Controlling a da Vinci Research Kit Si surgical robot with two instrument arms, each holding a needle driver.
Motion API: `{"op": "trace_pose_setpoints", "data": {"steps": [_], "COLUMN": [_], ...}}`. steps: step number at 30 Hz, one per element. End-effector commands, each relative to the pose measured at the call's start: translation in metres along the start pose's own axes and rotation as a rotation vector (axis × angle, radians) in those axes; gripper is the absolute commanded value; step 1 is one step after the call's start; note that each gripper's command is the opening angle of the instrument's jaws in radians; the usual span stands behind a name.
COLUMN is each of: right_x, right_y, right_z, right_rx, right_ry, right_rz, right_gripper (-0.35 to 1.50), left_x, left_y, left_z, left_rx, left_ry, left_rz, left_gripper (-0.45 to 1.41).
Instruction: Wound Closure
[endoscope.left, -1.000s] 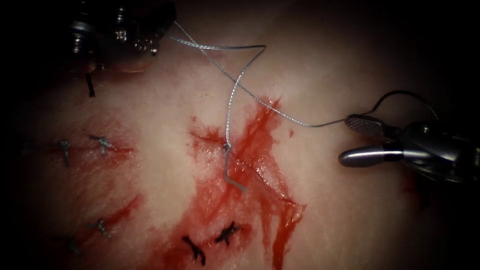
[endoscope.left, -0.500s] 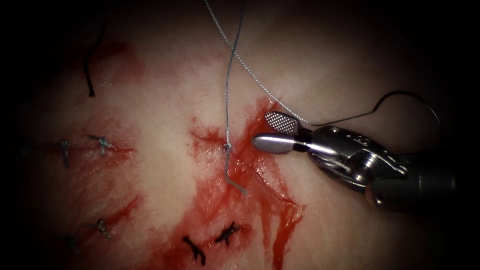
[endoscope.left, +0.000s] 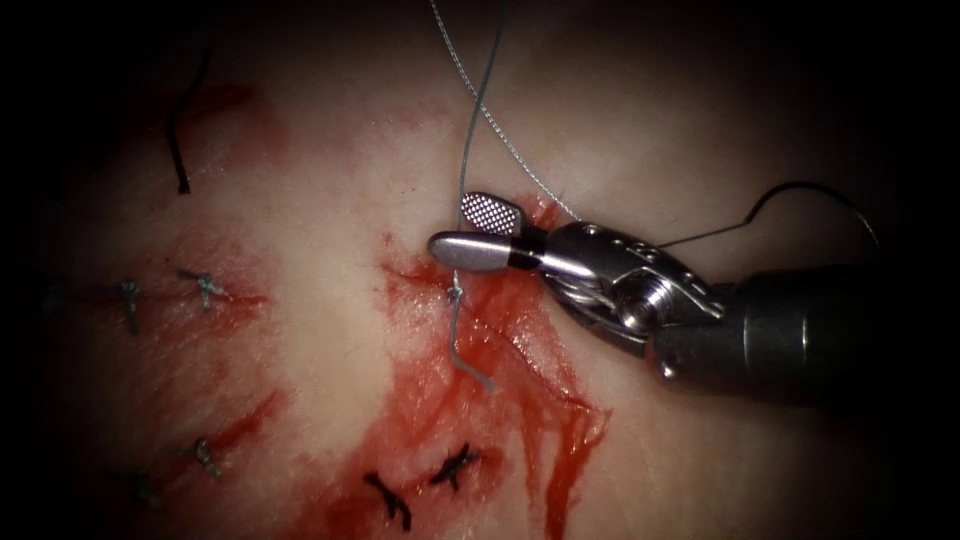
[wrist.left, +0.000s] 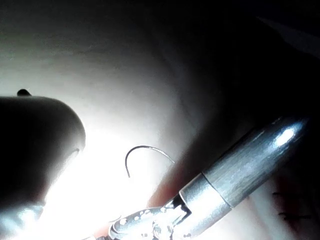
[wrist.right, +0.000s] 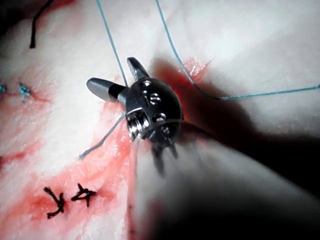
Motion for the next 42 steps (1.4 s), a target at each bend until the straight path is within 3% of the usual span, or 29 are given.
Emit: {"op": "trace_pose_setpoints", "data": {"steps": [1,19,28,39,42], "right_x": [-0.0005,-0.0015,-0.0017,-0.0023,-0.0022], "right_y": [0.0001,0.0023,0.0015,0.0002,0.0001], "right_z": [0.0012,0.0051,0.007,0.0067,0.0066], "right_rx": [0.004,0.003,0.017,0.036,0.039], "right_ry": [-0.003,-0.009,-0.025,-0.042,-0.044], "right_rz": [-0.005,-0.032,-0.037,-0.038,-0.043], "right_gripper": [1.41,1.38,1.36,1.43,1.36], "left_x": [0.0003,0.001,0.0011,0.0008,0.0008], "left_y": [0.0001,0.0004,0.0004,0.0003,0.0001], "left_z": [0.0006,0.0009,0.001,0.0009,0.0009], "left_rx": [-0.001,-0.008,-0.009,-0.007,-0.009], "left_ry": [0.004,0.019,0.024,0.019,0.019], "left_rz": [0.0,-0.011,-0.011,-0.009,-0.01], "left_gripper": [-0.45,-0.45,-0.45,-0.45,-0.45]}}
